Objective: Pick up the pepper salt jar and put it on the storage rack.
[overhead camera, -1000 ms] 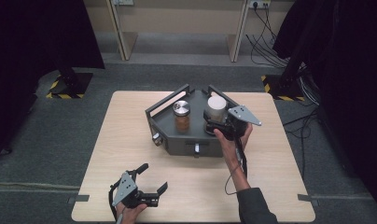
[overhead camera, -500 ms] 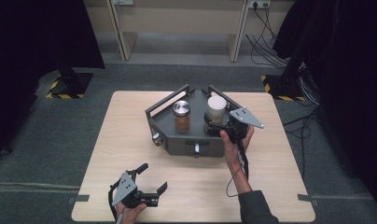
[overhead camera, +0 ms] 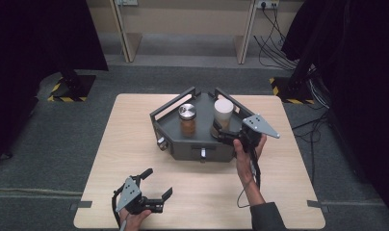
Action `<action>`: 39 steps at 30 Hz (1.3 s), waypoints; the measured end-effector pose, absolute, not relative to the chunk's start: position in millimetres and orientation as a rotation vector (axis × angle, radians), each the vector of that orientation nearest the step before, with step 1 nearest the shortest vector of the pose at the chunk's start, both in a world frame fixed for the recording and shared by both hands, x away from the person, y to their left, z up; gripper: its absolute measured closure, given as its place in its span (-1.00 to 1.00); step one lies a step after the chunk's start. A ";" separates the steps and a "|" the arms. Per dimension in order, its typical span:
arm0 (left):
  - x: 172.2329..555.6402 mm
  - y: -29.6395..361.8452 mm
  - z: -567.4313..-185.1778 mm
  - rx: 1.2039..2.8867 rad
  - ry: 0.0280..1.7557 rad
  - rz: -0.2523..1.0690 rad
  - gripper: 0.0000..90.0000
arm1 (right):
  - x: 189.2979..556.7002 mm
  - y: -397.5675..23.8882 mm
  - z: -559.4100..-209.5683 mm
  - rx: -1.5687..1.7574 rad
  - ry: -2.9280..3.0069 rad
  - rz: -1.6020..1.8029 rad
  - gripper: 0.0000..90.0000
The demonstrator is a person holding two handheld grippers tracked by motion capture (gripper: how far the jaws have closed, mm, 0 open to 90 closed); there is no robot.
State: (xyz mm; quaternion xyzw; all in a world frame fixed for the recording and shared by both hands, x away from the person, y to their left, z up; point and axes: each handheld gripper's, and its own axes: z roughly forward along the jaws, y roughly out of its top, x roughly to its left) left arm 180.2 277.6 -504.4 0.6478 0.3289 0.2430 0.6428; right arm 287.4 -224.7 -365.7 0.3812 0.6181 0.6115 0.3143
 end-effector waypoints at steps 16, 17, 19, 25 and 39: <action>179.7 277.7 -504.3 1.474 0.750 0.555 -1.00 | 257.1 -244.5 -379.3 0.951 1.650 1.680 -0.99; 179.8 277.6 -504.4 1.474 0.750 0.555 -1.00 | 254.7 -246.2 -381.5 0.947 1.658 1.684 -0.99; 179.8 277.1 -504.1 1.478 0.747 0.556 -1.00 | 249.5 -248.5 -386.0 0.943 1.668 1.689 -0.99; 179.7 277.2 -504.2 1.477 0.749 0.558 -1.00 | 236.5 -255.3 -396.9 0.927 1.700 1.711 -0.99; 179.3 276.8 -503.9 1.480 0.747 0.561 -1.00 | 205.4 -261.0 -418.9 0.903 1.734 1.710 -0.99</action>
